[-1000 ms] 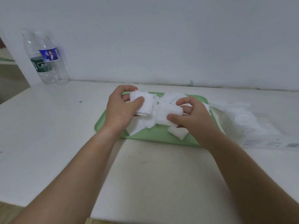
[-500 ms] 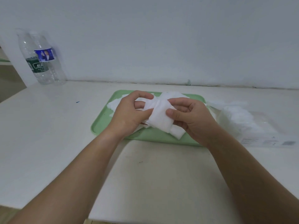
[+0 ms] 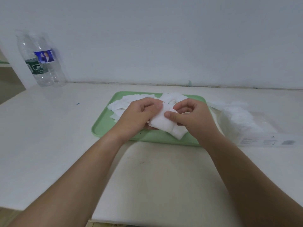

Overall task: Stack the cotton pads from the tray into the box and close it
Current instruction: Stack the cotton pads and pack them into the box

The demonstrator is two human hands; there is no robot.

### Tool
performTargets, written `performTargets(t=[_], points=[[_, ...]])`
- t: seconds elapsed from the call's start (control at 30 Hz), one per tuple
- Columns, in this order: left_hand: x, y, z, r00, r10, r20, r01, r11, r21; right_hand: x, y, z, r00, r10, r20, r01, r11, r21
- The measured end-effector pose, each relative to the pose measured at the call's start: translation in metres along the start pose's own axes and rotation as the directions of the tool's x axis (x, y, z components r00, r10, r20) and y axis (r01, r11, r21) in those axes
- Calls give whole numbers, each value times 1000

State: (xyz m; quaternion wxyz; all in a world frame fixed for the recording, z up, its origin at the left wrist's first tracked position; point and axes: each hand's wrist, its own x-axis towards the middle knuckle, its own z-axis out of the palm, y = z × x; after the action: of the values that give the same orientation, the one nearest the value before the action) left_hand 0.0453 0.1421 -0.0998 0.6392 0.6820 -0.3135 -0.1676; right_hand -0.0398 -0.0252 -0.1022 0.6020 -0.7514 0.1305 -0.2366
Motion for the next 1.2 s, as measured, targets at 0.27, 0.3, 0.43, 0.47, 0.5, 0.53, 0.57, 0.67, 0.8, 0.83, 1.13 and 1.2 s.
performTargets(t=[0.27, 0.3, 0.43, 0.47, 0.5, 0.53, 0.57, 0.67, 0.8, 0.83, 1.13, 1.2], points=[[3, 6, 1, 993, 40, -113, -32, 997, 74, 8, -15, -36, 997, -17, -77, -24, 859, -511], [6, 9, 2, 991, 30, -129, -22, 998, 64, 8, -16, -40, 999, 29, -46, -51, 788, -613], [16, 20, 11, 986, -38, -164, 37, 999, -12, 5, -2, -39, 984, 179, 18, -93, 590, -802], [19, 19, 15, 984, -50, -169, 47, 999, -21, 3, 3, -35, 981, 192, 12, -99, 558, -824], [21, 19, 19, 983, -59, -171, 55, 998, -28, 0, 7, -32, 980, 200, 2, -104, 518, -849], [22, 17, 22, 982, -67, -176, 63, 998, -31, -2, 10, -28, 980, 201, -7, -104, 475, -874], [23, 15, 27, 982, -68, -177, 64, 998, -30, -5, 12, -25, 979, 202, -15, -103, 435, -895], [23, 9, 35, 980, -40, -194, 38, 999, -15, -9, 12, -20, 987, 162, -4, -69, 398, -915], [14, 2, 37, 979, 32, -200, -25, 999, 36, -8, 11, -20, 978, 196, 76, -40, 531, -847], [11, 0, 36, 980, 43, -196, -36, 999, 39, -9, 10, -20, 974, 206, 95, -40, 568, -822], [12, -4, 23, 956, 37, -292, -43, 999, -15, -17, 7, -20, 994, 76, 79, -34, 900, -435], [13, -5, 21, 946, 23, -323, -37, 999, -37, -16, 6, -25, 998, 53, 15, -47, 963, -264]])
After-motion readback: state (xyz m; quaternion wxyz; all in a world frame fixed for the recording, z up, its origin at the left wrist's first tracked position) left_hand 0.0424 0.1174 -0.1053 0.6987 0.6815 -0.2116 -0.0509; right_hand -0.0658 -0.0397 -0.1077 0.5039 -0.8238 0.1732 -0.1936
